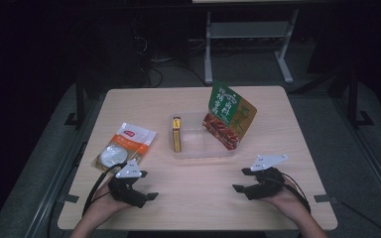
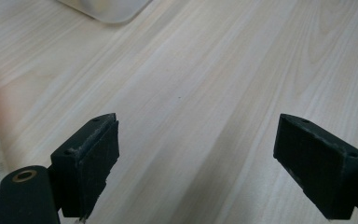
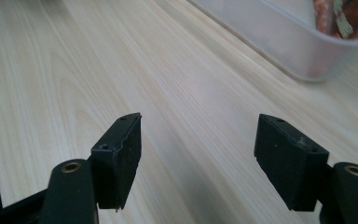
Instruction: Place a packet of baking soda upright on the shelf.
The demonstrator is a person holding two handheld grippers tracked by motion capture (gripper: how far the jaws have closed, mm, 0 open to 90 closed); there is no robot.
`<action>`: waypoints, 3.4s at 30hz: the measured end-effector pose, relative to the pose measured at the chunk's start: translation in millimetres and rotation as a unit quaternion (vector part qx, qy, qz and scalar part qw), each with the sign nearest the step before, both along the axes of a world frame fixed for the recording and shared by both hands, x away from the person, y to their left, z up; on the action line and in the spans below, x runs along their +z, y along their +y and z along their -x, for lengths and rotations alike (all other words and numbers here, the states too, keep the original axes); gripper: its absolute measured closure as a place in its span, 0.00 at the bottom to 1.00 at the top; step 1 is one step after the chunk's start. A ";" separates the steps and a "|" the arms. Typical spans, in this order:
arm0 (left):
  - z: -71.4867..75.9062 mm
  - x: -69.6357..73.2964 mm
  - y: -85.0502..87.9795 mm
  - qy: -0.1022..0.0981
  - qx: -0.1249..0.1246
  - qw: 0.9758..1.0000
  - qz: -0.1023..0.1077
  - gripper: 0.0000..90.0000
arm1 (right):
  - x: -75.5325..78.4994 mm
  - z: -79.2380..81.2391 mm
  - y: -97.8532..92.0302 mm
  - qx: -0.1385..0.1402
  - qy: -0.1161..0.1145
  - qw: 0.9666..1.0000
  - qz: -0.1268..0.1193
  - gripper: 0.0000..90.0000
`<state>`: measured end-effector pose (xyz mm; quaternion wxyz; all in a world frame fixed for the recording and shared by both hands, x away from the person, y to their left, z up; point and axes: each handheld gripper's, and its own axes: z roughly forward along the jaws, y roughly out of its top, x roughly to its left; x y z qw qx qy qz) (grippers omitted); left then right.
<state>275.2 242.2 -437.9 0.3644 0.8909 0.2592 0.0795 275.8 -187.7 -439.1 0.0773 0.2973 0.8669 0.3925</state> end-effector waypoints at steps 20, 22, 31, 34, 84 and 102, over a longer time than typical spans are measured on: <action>-28.5 29.1 34.5 -0.012 0.093 0.995 0.015 0.15 | -2.5 -1.9 5.7 0.012 -0.002 1.000 -0.003 0.33; -33.6 31.8 37.8 -0.013 0.102 0.995 0.018 0.15 | -3.1 -2.2 5.4 0.012 -0.002 1.000 -0.002 0.33; -58.2 38.0 54.5 -0.028 0.157 0.987 -0.002 0.15 | -3.7 -2.5 4.9 0.015 -0.005 1.000 -0.001 0.33; -68.9 35.9 63.5 -0.031 0.180 0.983 -0.007 0.15 | -4.3 -3.0 4.8 0.015 -0.005 1.000 0.000 0.33; -131.6 -12.9 108.1 0.062 0.237 0.970 -0.010 0.96 | -5.7 -5.2 0.4 0.008 -0.001 1.000 0.003 0.33; -95.7 33.5 114.1 0.010 0.205 0.974 0.101 1.00 | -3.2 -4.1 -3.3 0.010 -0.010 1.000 -0.005 0.33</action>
